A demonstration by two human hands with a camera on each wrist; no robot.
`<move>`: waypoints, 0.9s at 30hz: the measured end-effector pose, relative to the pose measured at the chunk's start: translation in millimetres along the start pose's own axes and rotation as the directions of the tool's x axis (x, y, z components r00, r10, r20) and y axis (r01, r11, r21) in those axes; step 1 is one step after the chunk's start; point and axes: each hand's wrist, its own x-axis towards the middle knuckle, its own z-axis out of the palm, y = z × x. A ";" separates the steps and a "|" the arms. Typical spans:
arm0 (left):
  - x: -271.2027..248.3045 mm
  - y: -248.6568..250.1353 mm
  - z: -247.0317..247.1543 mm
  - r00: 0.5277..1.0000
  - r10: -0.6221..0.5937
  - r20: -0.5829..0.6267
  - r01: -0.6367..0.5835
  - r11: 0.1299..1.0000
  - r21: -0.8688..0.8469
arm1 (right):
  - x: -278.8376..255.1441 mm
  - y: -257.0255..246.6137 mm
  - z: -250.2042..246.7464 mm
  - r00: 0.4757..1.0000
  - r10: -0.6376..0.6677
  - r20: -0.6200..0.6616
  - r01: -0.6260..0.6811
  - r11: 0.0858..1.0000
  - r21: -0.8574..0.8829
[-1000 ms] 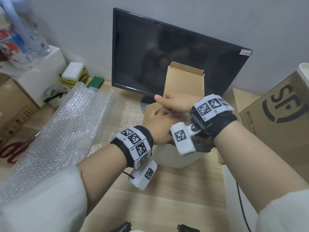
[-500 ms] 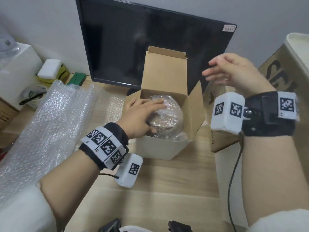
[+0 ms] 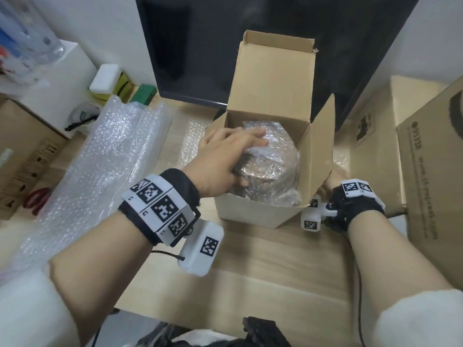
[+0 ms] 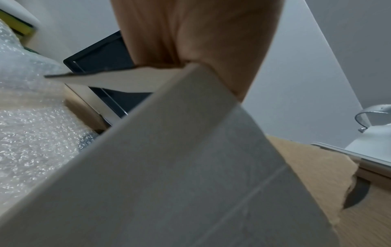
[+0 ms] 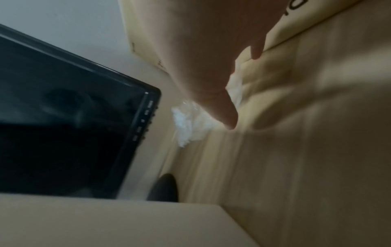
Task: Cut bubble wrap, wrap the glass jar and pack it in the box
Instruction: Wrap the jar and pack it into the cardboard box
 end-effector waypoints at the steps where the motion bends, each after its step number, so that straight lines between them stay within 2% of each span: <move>1: 0.4 0.8 0.1 1.000 0.001 -0.004 -0.001 1.000 -0.001 | 2.4 3.9 3.5 0.999 0.003 -0.040 -0.003 1.000 -0.001; 4: 1.1 2.5 2.0 1.000 -0.007 -0.018 0.007 1.000 0.002 | -2.6 20.0 15.1 0.974 -0.042 -0.221 0.066 0.992 0.103; 10: 1.1 5.0 6.5 0.998 -0.011 -0.067 0.012 1.000 0.014 | -20.2 39.7 31.2 0.982 -0.032 -0.188 0.071 0.977 0.203; 12: 0.3 5.6 5.9 0.998 -0.004 -0.070 0.006 1.000 0.027 | -27.1 31.9 21.1 0.963 -0.045 -0.265 0.120 0.954 0.274; 13: 0.3 5.9 5.6 0.998 -0.003 -0.069 0.005 1.000 0.030 | -32.0 22.1 8.2 0.944 -0.038 -0.326 0.168 0.910 0.379; 15: -0.6 7.2 5.0 0.998 0.000 -0.064 0.003 0.999 0.040 | -52.9 -6.4 -28.3 0.887 -0.026 -0.461 0.328 0.739 0.589; 16: -0.8 8.0 4.4 0.998 0.006 -0.064 -0.003 0.999 0.051 | -67.4 -21.4 -50.4 0.848 -0.049 -0.527 0.426 0.655 0.624; 19: -0.7 8.1 2.9 0.998 0.008 -0.063 -0.003 0.997 0.083 | -127.7 -70.6 -105.1 0.686 -0.249 -0.683 0.702 0.474 0.532; 22: -0.3 6.5 3.9 0.998 0.017 -0.063 -0.011 0.996 0.087 | -180.4 -106.3 -120.8 0.541 -0.490 -0.684 0.841 0.308 0.444; 24: -1.6 5.2 3.2 0.998 0.032 -0.058 -0.028 0.997 0.070 | -205.6 -123.8 -111.5 0.470 -0.619 -0.629 0.879 0.262 0.398; 25: -2.2 4.3 2.6 0.998 0.043 -0.046 -0.040 0.997 0.072 | -212.8 -130.9 -102.6 0.435 -0.678 -0.593 0.898 0.279 0.340; 26: -3.2 4.3 1.0 0.998 0.055 -0.026 -0.052 0.995 0.089 | -215.4 -136.4 -92.1 0.418 -0.735 -0.535 0.909 0.331 0.254; 27: -4.0 4.5 -0.4 0.998 0.062 -0.004 -0.061 0.991 0.115 | -214.0 -140.8 -80.8 0.440 -0.780 -0.446 0.895 0.419 0.151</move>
